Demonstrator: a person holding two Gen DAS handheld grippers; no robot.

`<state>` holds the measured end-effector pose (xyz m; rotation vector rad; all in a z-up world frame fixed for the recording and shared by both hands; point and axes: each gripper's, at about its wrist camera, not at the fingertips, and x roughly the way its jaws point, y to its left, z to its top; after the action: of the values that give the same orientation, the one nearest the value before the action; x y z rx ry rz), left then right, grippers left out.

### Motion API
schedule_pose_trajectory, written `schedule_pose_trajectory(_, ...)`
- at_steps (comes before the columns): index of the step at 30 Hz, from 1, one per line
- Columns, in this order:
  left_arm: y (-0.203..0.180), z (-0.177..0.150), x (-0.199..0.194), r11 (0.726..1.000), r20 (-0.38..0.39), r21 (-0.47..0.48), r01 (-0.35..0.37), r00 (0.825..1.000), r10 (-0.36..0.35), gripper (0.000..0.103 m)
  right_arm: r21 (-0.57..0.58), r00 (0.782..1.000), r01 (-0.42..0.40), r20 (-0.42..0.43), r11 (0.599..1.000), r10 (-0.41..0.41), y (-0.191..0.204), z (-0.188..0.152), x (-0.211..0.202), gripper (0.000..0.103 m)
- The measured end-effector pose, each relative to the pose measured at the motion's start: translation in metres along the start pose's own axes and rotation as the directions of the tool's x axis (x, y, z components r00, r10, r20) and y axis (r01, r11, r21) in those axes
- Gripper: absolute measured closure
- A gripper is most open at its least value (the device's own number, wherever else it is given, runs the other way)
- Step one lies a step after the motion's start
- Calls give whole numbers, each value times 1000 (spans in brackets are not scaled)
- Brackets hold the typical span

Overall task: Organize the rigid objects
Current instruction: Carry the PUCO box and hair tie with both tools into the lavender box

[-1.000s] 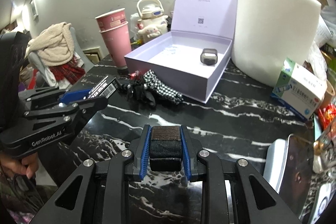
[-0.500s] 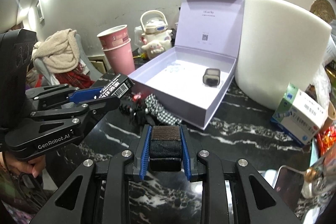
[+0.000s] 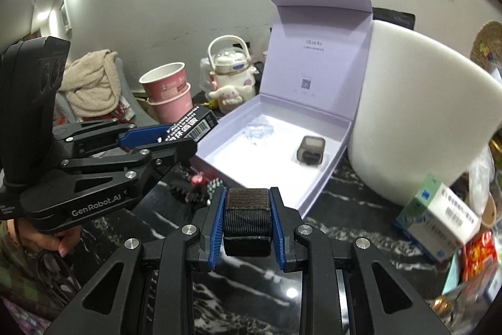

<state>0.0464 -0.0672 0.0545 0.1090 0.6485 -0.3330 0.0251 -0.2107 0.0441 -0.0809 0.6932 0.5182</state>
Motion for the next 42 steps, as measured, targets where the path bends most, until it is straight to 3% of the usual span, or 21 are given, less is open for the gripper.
schedule_pose_trajectory(8,2,23,17,1000,14,7,19,1000,-19,78,3,999,-34,7,999,34,-16,24,13,77)
schedule_pose_trajectory(29,36,78,80,999,12,54,4,1000,-5,78,-75,999,9,44,997,-6,-41,83,61,77)
schedule_pose_trajectory(42,63,90,133,999,-22,47,-5,1000,6,78,-93,998,46,35,995,-43,-60,104,109,77)
